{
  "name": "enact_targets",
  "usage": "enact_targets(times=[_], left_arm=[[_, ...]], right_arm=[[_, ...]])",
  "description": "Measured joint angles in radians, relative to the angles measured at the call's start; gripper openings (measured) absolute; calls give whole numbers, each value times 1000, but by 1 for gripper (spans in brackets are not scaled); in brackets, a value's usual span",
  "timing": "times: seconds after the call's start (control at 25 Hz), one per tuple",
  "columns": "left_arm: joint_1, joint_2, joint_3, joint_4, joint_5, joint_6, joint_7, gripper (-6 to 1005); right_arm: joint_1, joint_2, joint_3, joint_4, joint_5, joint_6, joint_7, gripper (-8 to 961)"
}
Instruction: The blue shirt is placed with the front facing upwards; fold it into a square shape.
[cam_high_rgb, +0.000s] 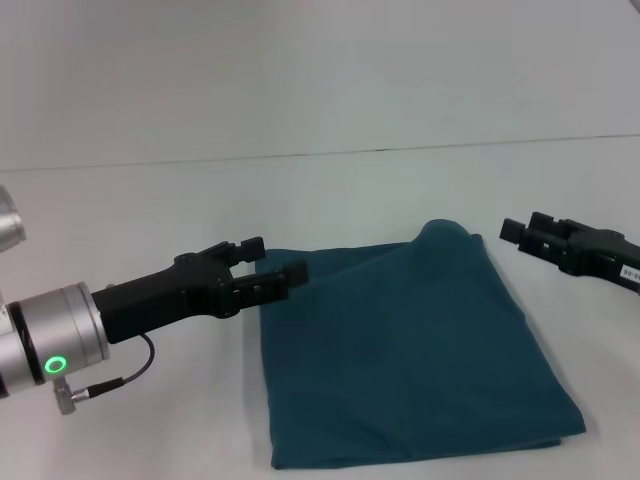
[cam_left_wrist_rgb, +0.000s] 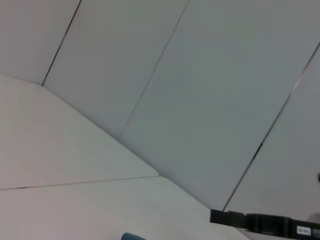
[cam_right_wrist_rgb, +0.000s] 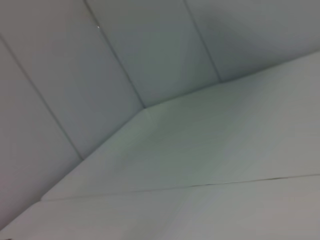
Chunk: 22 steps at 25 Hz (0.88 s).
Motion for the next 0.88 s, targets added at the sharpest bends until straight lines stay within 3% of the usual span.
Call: enact_targets(times=[0.36, 0.88], left_arm=[[2, -3, 3, 0, -4, 26, -14, 963], [23, -6, 6, 0, 4, 186, 51, 963]], right_arm=[[-33, -9, -6, -3, -8, -107, -97, 714], [-73, -9, -7, -85, -76, -237, -231, 794]])
